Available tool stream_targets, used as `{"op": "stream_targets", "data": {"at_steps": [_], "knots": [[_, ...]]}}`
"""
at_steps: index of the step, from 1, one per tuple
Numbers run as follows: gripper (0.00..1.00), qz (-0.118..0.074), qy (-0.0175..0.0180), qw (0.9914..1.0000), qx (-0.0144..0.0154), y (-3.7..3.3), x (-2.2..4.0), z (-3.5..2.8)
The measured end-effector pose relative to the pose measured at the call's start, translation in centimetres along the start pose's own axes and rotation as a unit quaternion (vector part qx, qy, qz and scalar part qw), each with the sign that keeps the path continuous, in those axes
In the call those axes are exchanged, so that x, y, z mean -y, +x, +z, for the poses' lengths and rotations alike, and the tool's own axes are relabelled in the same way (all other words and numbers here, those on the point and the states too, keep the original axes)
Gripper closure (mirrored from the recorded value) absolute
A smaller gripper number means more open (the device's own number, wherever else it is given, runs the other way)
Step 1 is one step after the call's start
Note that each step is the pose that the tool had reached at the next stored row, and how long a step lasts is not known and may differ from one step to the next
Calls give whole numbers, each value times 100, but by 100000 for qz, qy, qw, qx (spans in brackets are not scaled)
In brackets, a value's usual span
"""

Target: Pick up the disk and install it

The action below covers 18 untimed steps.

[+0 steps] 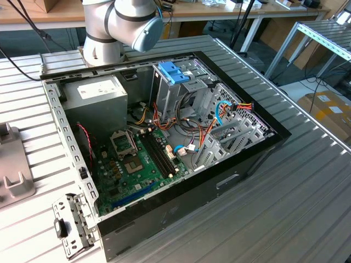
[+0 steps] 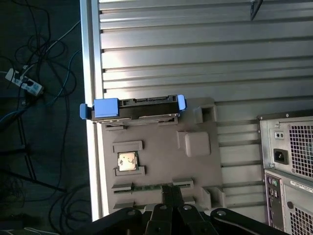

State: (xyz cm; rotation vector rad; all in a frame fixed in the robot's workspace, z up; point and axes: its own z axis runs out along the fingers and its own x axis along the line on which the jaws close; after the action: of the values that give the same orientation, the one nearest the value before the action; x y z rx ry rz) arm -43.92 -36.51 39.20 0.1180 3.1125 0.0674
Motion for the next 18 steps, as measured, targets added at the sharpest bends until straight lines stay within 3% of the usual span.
{"op": "stream_targets", "data": {"at_steps": [18], "knots": [[89, 2, -2, 100000, 1, 7, -3, 1]]}}
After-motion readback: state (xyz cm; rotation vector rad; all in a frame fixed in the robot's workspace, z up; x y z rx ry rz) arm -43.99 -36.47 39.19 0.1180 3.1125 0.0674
